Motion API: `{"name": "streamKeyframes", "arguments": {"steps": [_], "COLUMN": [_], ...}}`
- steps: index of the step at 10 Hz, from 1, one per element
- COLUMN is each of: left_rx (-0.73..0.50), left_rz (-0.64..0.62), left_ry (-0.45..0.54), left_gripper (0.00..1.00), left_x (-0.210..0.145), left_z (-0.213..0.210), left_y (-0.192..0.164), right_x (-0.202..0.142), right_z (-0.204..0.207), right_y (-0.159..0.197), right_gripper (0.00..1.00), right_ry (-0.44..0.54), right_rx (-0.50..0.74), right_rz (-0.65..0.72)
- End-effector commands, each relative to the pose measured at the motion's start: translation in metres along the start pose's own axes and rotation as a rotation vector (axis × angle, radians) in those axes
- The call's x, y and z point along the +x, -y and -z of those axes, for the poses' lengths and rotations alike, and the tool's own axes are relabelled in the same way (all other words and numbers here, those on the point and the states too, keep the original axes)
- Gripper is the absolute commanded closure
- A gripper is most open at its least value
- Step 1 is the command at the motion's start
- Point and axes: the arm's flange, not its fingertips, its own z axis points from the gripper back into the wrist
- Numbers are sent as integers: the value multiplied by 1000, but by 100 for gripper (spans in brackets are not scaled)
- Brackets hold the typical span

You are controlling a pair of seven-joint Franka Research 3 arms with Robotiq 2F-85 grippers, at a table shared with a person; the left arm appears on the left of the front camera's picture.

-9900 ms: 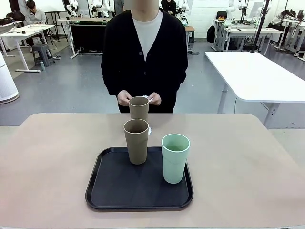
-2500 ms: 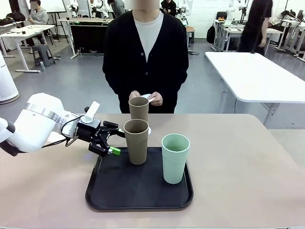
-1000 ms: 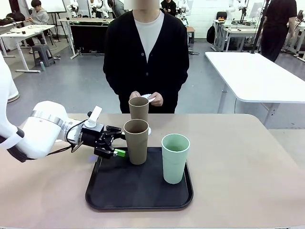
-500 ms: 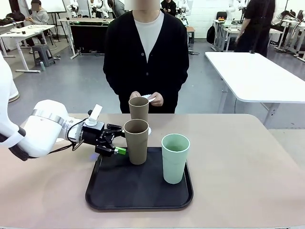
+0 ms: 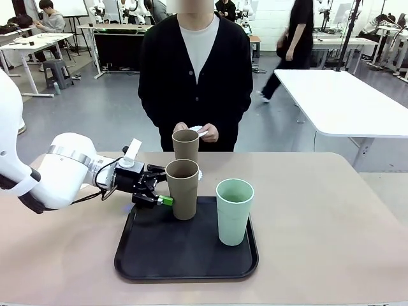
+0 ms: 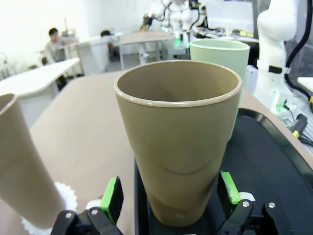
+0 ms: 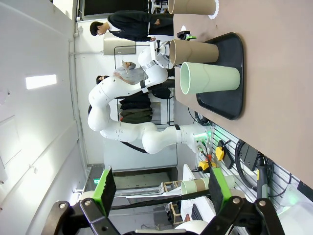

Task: Place coasters on the table and set cups on them.
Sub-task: Take one Reusable plastic cup from the Flat Tray and place it on a coaster set by the human.

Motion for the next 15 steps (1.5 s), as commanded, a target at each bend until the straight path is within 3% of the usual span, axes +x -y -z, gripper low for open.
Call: {"name": "streamKeyframes", "arguments": {"steps": [1,12,13,14,15], "left_rx": [20,-60,-63,-63,-61], "left_rz": [20,48,55,57,56], "left_ry": [2,12,12,11,12], "left_gripper": [0,0,46,56,100], "left_x": [-4,-1,-1,-2,-2], "left_z": [7,67,68,68,69], "left_y": [-3,7,6,7,7], "right_x": [0,0,0,0,0], "right_z": [-1,-1,-1,-1,-1], "right_y": [0,0,0,0,0], "right_gripper": [0,0,0,0,0], "right_ry": [0,0,0,0,0], "right_rx": [8,8,8,8,8], "right_rz": [-5,-5,-5,-5,-5]}}
